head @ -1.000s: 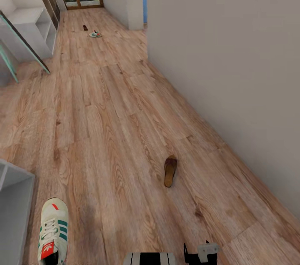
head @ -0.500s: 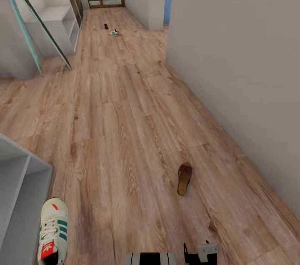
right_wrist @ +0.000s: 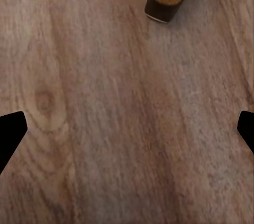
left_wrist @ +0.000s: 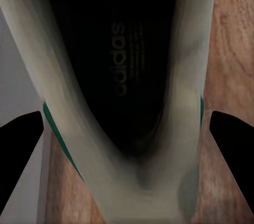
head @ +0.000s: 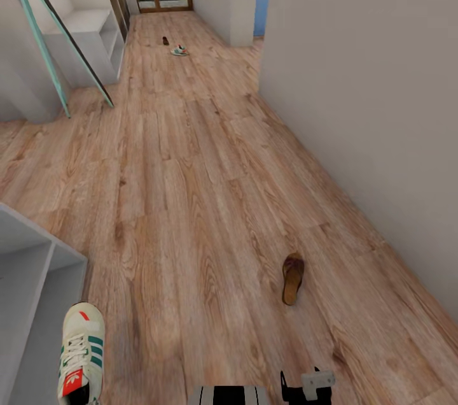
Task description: Pick up the two gym shoes and the two sandals from the corridor floor and place them onto the hallstand (shoe rack) in the corridor, making sure they are on the rack and not on the floor. Arrange them so the two gym shoes are next to each other and the two sandals are next to each other.
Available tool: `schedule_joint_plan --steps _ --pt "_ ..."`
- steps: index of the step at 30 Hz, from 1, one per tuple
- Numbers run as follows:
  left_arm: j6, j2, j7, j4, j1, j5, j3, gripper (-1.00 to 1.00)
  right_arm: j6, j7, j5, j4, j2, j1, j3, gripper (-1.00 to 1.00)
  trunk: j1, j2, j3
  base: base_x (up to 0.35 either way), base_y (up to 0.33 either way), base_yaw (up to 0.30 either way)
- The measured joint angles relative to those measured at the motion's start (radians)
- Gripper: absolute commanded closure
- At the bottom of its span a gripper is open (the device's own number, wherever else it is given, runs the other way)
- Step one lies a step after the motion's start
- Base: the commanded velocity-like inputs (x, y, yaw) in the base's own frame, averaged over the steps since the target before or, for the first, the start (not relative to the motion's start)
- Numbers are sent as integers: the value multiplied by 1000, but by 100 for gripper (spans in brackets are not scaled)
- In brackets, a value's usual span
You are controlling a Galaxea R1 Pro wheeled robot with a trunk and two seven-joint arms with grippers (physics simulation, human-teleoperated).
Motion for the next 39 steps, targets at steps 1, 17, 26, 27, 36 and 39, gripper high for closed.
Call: schedule_joint_plan --steps 1,17,26,27,36,39 --pt "0 0 0 0 0 0 0 100 0 0 0 0 0 0 0 -100 0 0 0 209 27 0" --pt "-1 0 0 -1 0 -1 -1 100 0 0 0 -1 0 0 -1 -100 0 0 0 100 15 0" --pt "-2 0 0 -1 0 0 -1 100 0 0 0 -2 0 0 -2 -100 0 0 0 45 0 0" --pt "-2 0 -1 -1 0 0 -2 100 0 0 0 -2 0 0 -2 -100 0 0 0 8 0 0" --pt "29 3 -5 -28 -98 -6 -66 100 81 -2 -3 -216 6 -1 -3 -100 0 0 0 1 0 0" --pt "174 5 -42 -37 -246 -6 -130 100 344 -2 -5 -371 12 -34 -33 -100 0 0 0 0 0 0"
